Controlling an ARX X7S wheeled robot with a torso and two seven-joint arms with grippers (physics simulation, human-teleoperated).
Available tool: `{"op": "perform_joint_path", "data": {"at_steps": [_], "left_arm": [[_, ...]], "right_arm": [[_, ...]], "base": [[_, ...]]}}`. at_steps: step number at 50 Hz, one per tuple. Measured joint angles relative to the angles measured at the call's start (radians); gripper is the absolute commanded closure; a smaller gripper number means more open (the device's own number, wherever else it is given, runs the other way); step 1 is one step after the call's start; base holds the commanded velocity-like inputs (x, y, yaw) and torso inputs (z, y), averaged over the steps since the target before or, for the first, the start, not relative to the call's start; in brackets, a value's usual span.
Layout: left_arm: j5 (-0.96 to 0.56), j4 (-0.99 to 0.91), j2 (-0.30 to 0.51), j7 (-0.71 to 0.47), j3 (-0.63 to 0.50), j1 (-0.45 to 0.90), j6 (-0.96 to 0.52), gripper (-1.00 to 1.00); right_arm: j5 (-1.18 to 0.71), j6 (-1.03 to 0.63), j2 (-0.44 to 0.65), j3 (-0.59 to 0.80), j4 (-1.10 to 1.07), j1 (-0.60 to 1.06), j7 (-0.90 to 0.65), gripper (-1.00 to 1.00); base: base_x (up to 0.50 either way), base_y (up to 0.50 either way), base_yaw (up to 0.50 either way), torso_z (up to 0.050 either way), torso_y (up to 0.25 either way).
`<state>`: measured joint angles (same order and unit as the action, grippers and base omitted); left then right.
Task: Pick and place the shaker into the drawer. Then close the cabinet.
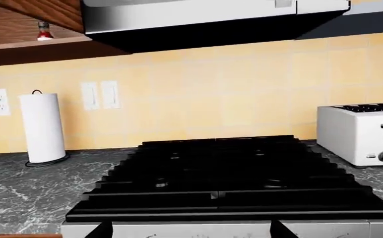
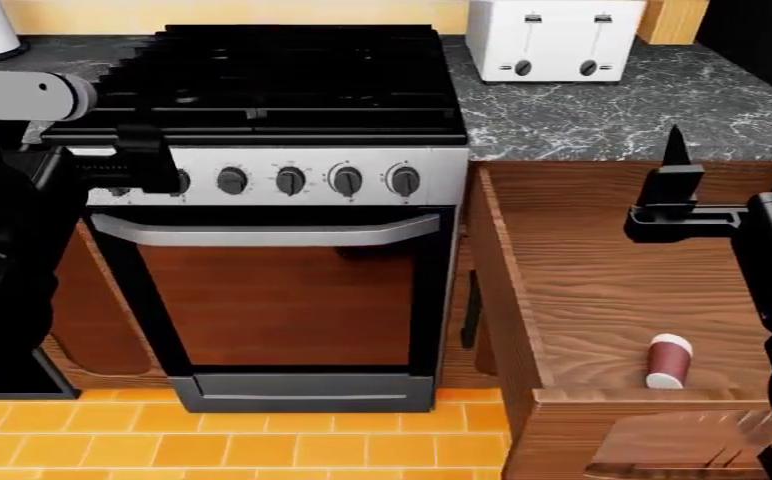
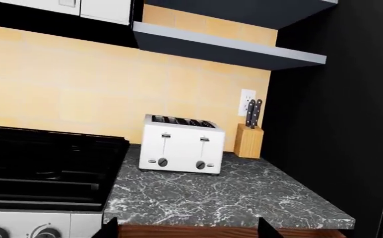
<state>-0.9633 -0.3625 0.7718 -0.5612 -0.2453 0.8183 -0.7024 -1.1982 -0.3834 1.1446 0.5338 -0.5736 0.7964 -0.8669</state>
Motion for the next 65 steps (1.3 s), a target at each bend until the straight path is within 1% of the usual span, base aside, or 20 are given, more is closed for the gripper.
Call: {"op": "perform_joint_path", "data": {"at_steps": [33, 65], "left_arm": [[0.024, 0.0, 0.006, 0.009, -0.016, -0.021, 0.013, -1.0], [0.076, -0.011, 0.012, 0.009, -0.008, -0.135, 0.097, -1.0]], "right_arm": [[0.011, 0.005, -0.008, -0.004, -0.006, -0.005, -0.005, -1.0], [0.08, 0.067, -0.038, 0.009, -0.017, -0.079, -0.007, -1.0]], "base": [[0.0, 0.45, 0.0, 0.0, 0.0], [0.0, 0.45, 0.0, 0.0, 0.0]]}}
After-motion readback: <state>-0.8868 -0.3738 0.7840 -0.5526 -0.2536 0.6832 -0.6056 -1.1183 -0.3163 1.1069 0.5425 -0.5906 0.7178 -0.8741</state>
